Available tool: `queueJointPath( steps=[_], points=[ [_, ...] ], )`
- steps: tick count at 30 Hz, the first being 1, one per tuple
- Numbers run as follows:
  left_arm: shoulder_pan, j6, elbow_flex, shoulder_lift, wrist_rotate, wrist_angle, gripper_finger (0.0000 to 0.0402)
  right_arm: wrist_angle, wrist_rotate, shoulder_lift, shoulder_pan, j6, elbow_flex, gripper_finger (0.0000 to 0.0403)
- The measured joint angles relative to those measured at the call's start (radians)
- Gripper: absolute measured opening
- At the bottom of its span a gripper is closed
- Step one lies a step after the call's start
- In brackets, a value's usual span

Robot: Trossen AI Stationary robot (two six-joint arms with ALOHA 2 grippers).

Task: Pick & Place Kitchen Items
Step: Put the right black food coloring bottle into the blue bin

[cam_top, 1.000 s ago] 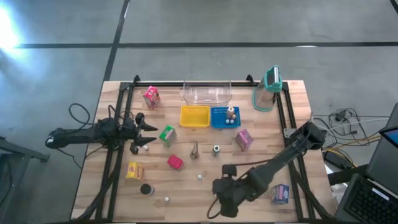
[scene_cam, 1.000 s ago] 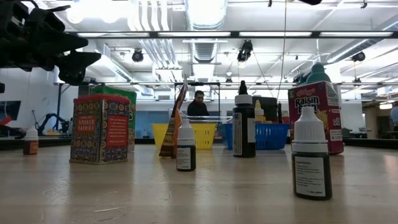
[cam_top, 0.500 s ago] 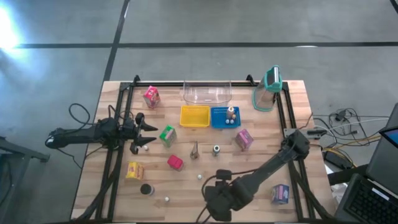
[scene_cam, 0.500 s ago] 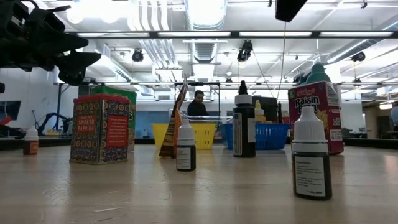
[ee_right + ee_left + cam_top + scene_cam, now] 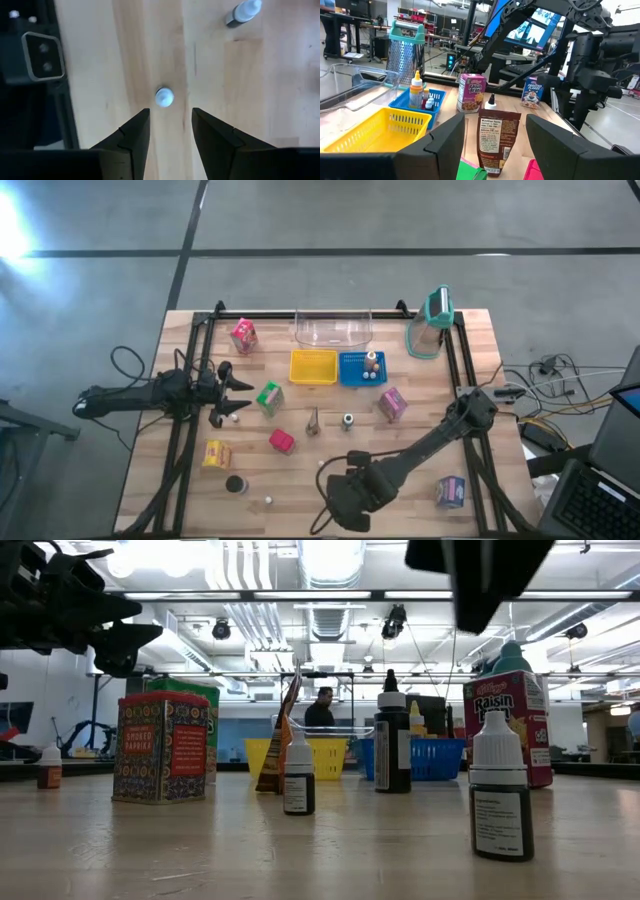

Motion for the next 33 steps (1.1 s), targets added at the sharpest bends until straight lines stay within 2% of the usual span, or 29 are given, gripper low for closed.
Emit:
queueJointPath(
  steps=[8, 24, 33],
  points=[
    [0.000, -0.006, 0.000, 0.000, 0.000, 0.000, 0.0218, 0.075, -0.015, 0.000, 0.000, 0.020, -0.078, 0.0157],
    [0.000, -0.003, 0.000, 0.000, 0.000, 0.000, 0.0218, 0.226, -0.026, -0.001, 0.000, 0.009, -0.193, 0.0128],
    [0.000, -0.003, 0.000, 0.000, 0.000, 0.000, 0.0218, 0.244, -0.026, -0.002, 0.000, 0.015, -0.212, 0.0141]
  ],
)
